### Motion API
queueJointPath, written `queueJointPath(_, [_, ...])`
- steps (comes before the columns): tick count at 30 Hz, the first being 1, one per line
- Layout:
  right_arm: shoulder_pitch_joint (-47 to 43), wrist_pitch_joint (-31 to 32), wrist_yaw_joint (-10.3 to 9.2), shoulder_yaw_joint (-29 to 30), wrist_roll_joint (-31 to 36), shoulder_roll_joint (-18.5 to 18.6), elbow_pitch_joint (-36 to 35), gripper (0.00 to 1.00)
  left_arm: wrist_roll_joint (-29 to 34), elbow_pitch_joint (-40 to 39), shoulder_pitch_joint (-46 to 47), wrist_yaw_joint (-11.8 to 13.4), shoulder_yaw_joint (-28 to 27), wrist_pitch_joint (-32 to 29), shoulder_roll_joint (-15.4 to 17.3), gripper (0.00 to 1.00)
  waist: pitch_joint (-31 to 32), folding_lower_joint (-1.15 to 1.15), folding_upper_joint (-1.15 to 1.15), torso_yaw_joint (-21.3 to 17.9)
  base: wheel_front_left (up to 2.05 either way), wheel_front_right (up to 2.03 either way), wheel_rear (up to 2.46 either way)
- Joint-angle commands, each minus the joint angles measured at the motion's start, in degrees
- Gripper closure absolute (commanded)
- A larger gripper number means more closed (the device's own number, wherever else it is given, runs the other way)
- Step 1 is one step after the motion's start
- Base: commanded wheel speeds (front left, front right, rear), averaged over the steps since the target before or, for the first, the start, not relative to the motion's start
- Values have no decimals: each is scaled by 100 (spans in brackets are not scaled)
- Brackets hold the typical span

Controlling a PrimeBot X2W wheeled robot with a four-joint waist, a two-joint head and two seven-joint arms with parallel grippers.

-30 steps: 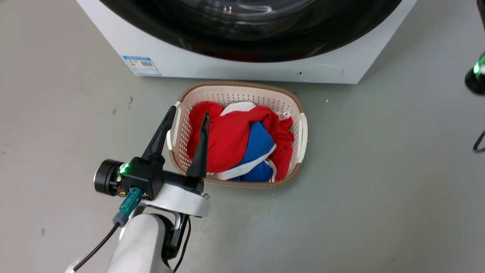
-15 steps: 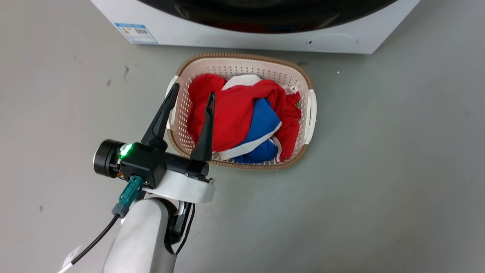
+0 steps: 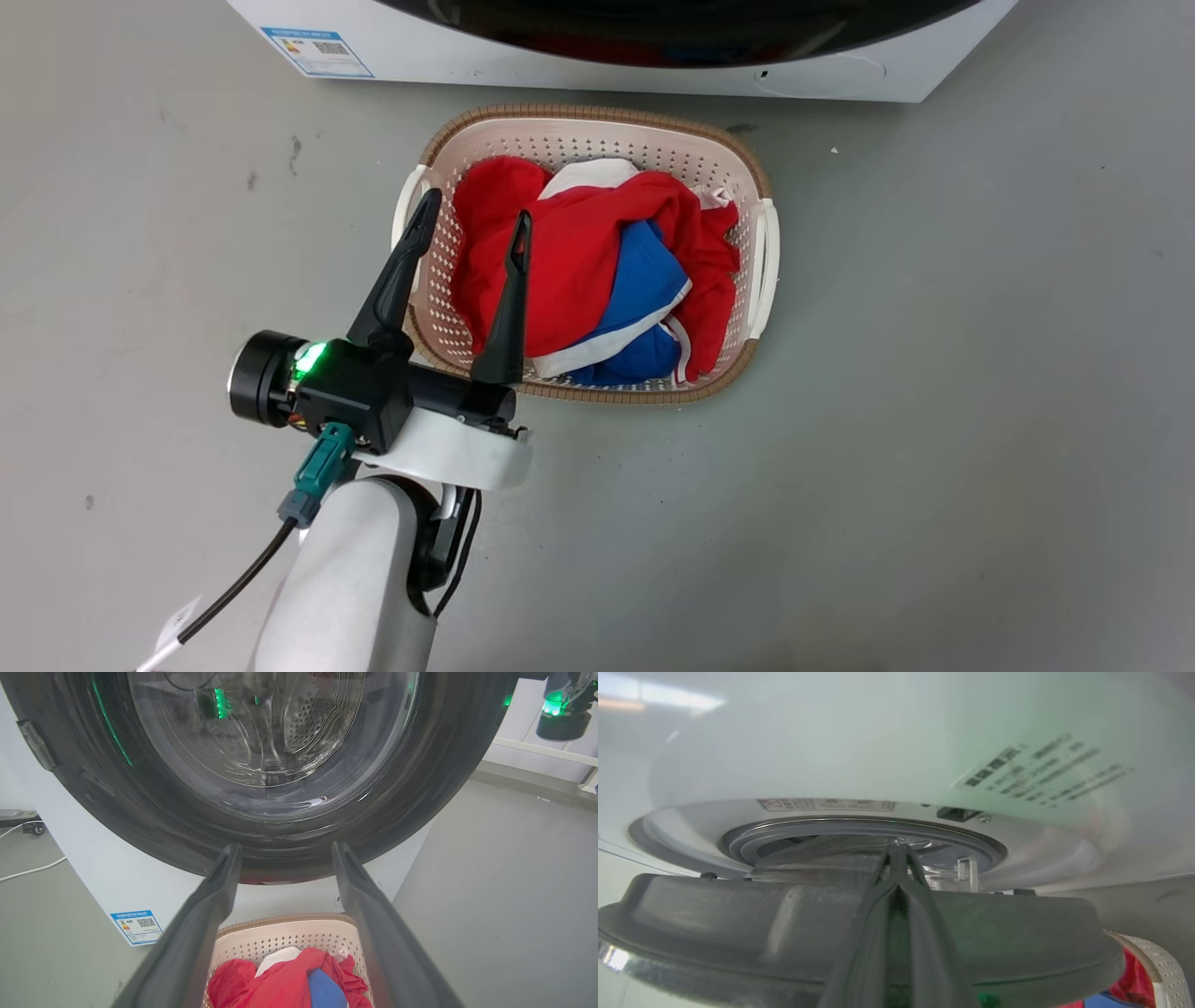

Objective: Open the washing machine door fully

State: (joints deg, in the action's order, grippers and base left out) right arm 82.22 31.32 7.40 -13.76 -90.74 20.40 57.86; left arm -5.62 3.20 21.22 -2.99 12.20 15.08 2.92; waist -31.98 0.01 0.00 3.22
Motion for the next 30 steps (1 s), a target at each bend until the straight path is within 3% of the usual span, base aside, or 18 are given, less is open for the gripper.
queueJointPath(1, [-112, 181, 16, -97, 5, -140, -82, 100, 43, 12, 76, 22, -10, 13, -2, 0, 30, -1, 0, -18, 0, 0, 0])
queueJointPath(18, [-1316, 1121, 16, -573, 106, -172, -754, 100, -24, 303, -274, -50, -39, 13, -3, 0, 824, -1, 0, -170, 0, 0, 0])
queueJointPath(30, [-2845, 1623, 16, -946, -10, -360, -1787, 100, -107, 539, -838, -128, 26, 13, -3, 0, 1778, -1, 0, -54, 0, 0, 0])
